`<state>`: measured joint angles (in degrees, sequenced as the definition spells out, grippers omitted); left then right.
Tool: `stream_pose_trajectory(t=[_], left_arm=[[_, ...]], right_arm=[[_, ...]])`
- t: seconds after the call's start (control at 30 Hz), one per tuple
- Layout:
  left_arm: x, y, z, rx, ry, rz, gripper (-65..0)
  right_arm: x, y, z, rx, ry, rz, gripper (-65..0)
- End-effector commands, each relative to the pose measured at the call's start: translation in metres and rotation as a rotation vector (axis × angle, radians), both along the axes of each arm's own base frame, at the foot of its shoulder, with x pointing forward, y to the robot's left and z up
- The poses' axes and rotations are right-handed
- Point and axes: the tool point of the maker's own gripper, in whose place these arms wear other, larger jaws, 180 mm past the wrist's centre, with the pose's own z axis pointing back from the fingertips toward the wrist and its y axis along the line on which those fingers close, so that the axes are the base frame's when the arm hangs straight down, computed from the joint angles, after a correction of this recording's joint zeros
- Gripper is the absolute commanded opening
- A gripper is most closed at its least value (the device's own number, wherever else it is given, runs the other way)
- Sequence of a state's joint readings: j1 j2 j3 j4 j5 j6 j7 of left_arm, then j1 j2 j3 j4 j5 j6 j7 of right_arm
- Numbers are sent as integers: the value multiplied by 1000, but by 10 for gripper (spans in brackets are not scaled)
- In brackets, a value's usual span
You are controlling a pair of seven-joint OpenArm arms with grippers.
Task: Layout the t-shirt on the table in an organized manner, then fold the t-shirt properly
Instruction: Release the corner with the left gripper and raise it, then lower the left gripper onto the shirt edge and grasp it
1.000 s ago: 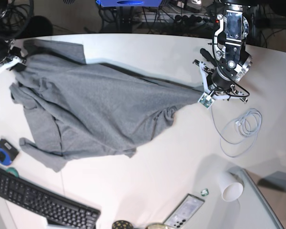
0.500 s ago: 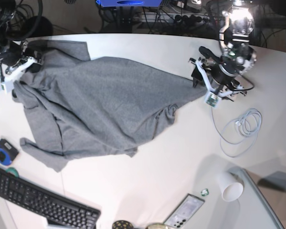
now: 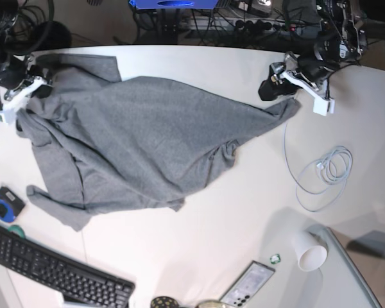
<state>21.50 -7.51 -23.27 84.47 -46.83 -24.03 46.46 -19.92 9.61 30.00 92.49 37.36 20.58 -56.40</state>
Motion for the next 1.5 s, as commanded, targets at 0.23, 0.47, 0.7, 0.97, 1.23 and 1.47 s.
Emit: stream_pose_trajectory(t=[0.23, 0.47, 0.7, 0.97, 1.23, 1.47], left_arm=[[28, -35, 12, -64, -139, -1, -244], [35, -39, -25, -119, -49, 56, -245], [36, -42, -32, -138, -28, 72, -247], [10, -19, -16, -90, -55, 119, -247], [5, 27, -27, -61, -30, 260, -247], [20, 27, -31, -82, -33, 277, -247]], right_arm=[[6, -4, 7, -8, -31, 6, -644], [6, -8, 8, -18, -32, 7, -644], [3, -15, 8, -33, -25, 6, -644], [3, -14, 8, -33, -23, 11, -644], [2, -21, 10, -51, -20, 16, -644], [2, -21, 10, -52, -20, 17, -644]])
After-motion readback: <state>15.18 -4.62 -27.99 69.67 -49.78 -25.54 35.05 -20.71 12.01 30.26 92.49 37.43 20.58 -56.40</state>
